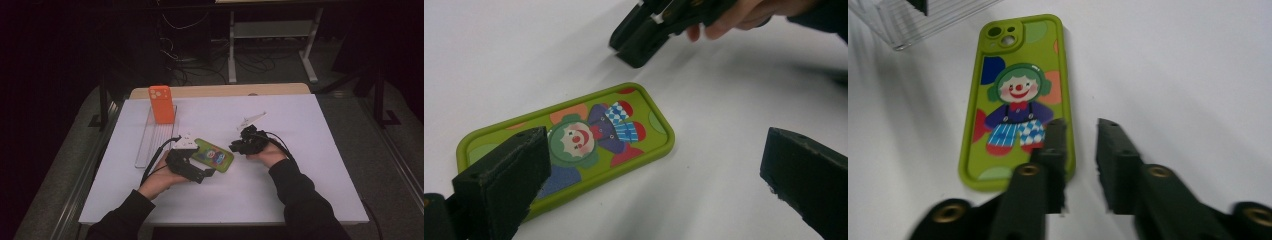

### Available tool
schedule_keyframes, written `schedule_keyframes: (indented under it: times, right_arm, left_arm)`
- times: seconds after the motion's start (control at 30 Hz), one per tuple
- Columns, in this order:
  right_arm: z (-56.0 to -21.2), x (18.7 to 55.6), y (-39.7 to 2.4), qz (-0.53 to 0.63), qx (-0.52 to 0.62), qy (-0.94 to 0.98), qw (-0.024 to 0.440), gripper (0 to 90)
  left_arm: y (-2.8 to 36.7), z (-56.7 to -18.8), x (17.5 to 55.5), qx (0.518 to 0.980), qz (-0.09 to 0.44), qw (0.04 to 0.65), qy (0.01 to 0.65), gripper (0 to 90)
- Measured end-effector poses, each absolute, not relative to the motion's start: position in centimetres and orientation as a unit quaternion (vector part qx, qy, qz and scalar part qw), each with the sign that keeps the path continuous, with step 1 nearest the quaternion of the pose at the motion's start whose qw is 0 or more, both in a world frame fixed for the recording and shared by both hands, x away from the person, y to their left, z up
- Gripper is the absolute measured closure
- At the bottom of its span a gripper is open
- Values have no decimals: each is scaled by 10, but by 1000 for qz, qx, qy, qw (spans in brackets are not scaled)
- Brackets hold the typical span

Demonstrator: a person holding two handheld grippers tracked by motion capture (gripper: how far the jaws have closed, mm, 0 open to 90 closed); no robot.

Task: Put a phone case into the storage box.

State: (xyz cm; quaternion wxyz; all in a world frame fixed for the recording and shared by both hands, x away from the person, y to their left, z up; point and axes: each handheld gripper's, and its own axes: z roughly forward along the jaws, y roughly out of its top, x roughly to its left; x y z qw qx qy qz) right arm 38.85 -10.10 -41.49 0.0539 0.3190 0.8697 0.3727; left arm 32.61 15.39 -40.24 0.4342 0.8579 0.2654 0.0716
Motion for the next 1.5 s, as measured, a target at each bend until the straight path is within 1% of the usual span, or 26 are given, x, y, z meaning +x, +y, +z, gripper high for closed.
schedule_keyframes:
  times: [0.03, 0.1, 0.13, 0.2, 0.27, 0.33, 0.37, 0.47, 0.53, 0.63, 0.7, 0.77, 0.8, 0.87, 1.13, 1.4, 1.5]
  right_arm:
    - [-414, 386, -105, 374, 321, 868, 56, 637]
    - [-414, 379, -112, 375, 330, 865, 58, 594]
    - [-415, 375, -117, 373, 334, 864, 61, 555]
    - [-416, 367, -125, 367, 344, 862, 67, 507]
    - [-417, 358, -132, 363, 351, 860, 72, 422]
    - [-417, 352, -137, 366, 355, 857, 74, 368]
    - [-416, 347, -140, 368, 363, 853, 74, 322]
    - [-414, 338, -149, 368, 384, 842, 94, 200]
    - [-413, 332, -155, 376, 388, 836, 98, 135]
    - [-414, 324, -161, 383, 387, 831, 111, 115]
    - [-414, 319, -165, 386, 389, 828, 115, 67]
    - [-415, 316, -168, 391, 388, 828, 110, 0]
    - [-416, 314, -169, 396, 383, 828, 108, 0]
    - [-417, 310, -172, 396, 377, 829, 120, 0]
    - [-413, 303, -175, 402, 366, 831, 120, 0]
    - [-403, 313, -162, 382, 351, 848, 108, 0]
    - [-398, 318, -155, 375, 348, 854, 93, 0]
  left_arm:
    - [154, -403, 326, 858, 71, 434, 266, 0]
    - [154, -403, 326, 858, 71, 432, 268, 0]
    - [154, -403, 326, 858, 72, 433, 267, 0]
    - [154, -403, 326, 857, 71, 435, 269, 0]
    - [154, -402, 325, 856, 73, 436, 267, 0]
    - [154, -402, 325, 854, 73, 441, 266, 0]
    - [154, -402, 325, 854, 72, 442, 267, 0]
    - [155, -401, 325, 854, 70, 442, 265, 0]
    - [155, -401, 326, 853, 68, 443, 266, 0]
    - [155, -401, 326, 854, 63, 443, 266, 0]
    - [155, -402, 326, 854, 60, 443, 266, 0]
    - [155, -402, 326, 853, 56, 445, 266, 0]
    - [155, -402, 326, 854, 55, 445, 265, 0]
    - [155, -402, 326, 854, 56, 444, 265, 0]
    - [155, -402, 326, 855, 57, 443, 264, 0]
    - [155, -402, 326, 857, 61, 440, 263, 0]
    - [155, -401, 326, 857, 61, 439, 262, 0]
